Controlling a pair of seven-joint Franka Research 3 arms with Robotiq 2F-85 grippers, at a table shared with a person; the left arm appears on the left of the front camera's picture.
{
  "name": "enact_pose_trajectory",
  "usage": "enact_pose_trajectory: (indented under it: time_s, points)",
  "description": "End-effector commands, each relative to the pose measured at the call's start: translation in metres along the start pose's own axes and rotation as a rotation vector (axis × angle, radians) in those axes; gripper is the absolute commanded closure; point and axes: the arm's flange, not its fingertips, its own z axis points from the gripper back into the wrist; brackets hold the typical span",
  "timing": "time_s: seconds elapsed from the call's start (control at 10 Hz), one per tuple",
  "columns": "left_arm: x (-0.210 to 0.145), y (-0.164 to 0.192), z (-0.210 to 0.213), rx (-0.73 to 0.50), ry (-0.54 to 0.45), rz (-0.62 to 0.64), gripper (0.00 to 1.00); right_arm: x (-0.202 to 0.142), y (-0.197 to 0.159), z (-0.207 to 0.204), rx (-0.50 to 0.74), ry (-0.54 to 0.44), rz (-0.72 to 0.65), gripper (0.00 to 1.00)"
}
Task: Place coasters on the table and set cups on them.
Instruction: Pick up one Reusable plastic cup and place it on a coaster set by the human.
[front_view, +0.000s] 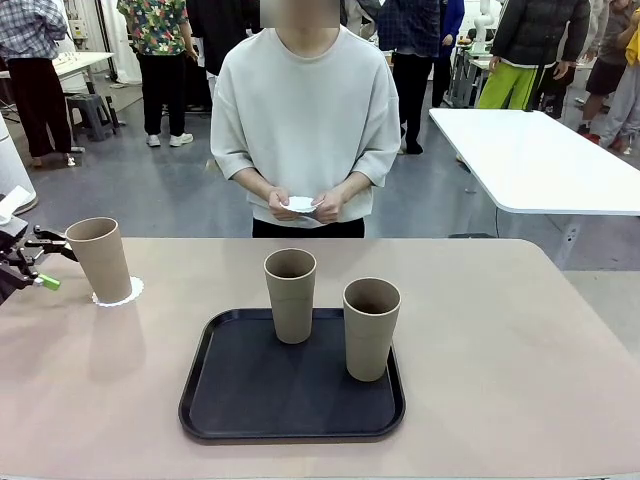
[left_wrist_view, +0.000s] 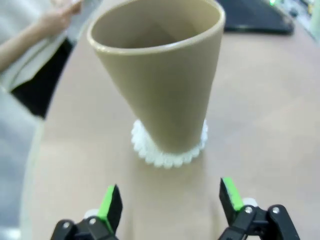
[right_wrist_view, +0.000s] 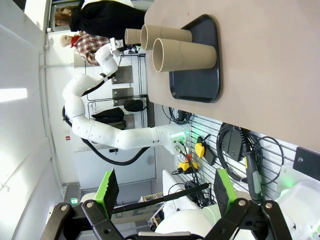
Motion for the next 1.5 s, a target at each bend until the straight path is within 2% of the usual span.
enact_pose_trajectory:
  time_s: [0.0,0.2,0.3,0.5,1.0,1.1,1.3,1.4]
  points:
    - [0.055,-0.040,0.052,0.100,0.221,-0.077,0.00,0.000,0.000,0.000,0.014,0.002,0.005,0.00]
    - [0.115,-0.083,0.078,0.159,0.347,-0.236,0.00,0.000,0.000,0.000,0.014,0.002,0.005,0.00]
    - [0.140,-0.101,0.087,0.161,0.384,-0.265,0.00,0.000,0.000,0.000,0.014,0.002,0.005,0.00]
    - [0.180,-0.118,0.096,0.141,0.411,-0.233,0.00,0.000,0.000,0.000,0.014,0.002,0.005,0.00]
    - [0.265,-0.160,0.089,0.078,0.628,-0.182,0.00,0.000,0.000,0.000,0.014,0.002,0.005,0.00]
    - [0.274,-0.164,0.087,0.033,0.634,-0.181,0.00,0.000,0.000,0.000,0.014,0.002,0.005,0.00]
    - [0.276,-0.172,0.087,0.012,0.577,-0.163,0.00,0.000,0.000,0.000,0.014,0.002,0.005,0.00]
    - [0.276,-0.162,0.089,0.050,0.621,-0.191,0.00,0.000,0.000,0.000,0.014,0.002,0.005,0.00]
